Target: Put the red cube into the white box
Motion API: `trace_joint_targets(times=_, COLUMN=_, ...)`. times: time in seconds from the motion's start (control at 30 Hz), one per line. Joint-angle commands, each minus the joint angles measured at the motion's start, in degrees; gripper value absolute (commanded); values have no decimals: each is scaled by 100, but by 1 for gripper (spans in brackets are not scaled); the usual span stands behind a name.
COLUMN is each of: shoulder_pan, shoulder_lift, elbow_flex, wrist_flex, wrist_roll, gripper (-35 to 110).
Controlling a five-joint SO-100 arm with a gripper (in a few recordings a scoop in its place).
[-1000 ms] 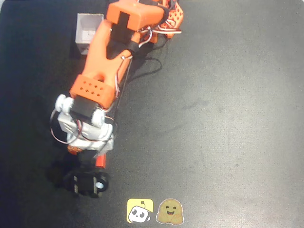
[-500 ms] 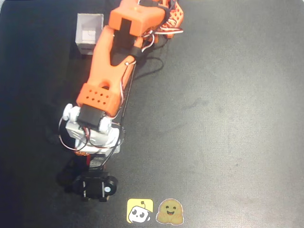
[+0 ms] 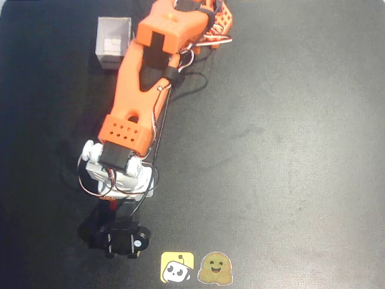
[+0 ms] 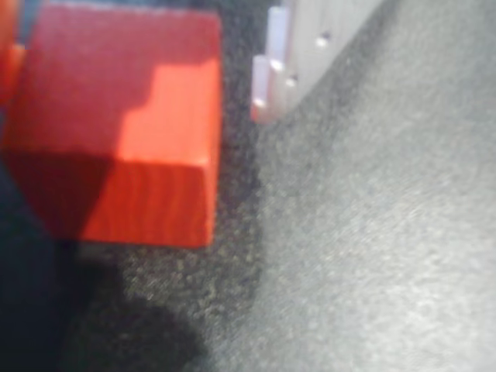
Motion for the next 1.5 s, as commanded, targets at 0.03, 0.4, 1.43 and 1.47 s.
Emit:
trace_joint_targets(times=0.03, shoulder_pan=62, shoulder_lift=35, elbow_flex=-255, wrist_flex=-105, wrist_roll=53, gripper=0)
trace_joint_targets(times=0.4, shoulder_pan=185, shoulder_lift=44, elbow_flex=-413, wrist_flex=167, wrist_roll=387, gripper=0)
trace_joint_targets(times=1.43, shoulder_pan=4263, shoulder_lift=6486, elbow_flex=4922, wrist_flex=2057, wrist_roll=4069, gripper=0)
trace_joint_targets(times=1.47, shoulder_pan=4342, shoulder_lift=6618, elbow_flex=5071, wrist_flex=2057, wrist_roll=4078, gripper=0)
